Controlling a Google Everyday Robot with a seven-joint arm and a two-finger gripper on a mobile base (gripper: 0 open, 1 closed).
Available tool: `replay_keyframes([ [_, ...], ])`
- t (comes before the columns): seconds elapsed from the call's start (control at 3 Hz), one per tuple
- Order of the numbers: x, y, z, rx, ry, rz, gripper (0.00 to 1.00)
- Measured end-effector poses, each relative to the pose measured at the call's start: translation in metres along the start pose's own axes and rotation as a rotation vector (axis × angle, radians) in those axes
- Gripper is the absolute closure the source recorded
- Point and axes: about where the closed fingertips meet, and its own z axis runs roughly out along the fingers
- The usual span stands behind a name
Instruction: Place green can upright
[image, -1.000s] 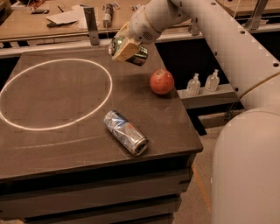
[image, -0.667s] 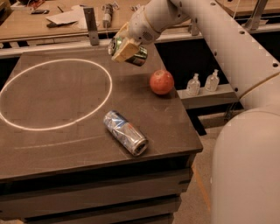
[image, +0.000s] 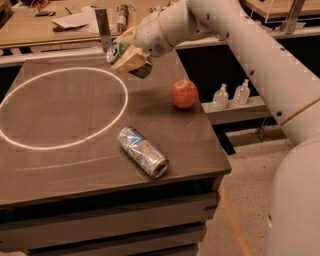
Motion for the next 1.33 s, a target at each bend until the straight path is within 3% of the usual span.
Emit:
replay_keyframes([
  [0.33,-0.0514,0.0644,0.0058,0.026,-0.105,0.024,1.00],
  [1.0,-0.0529,0.0641,0.0093,0.018,-0.107,0.016,1.00],
  [1.33,-0.0517,0.0662,0.0096,0.076,-0.158,0.096,1.00],
])
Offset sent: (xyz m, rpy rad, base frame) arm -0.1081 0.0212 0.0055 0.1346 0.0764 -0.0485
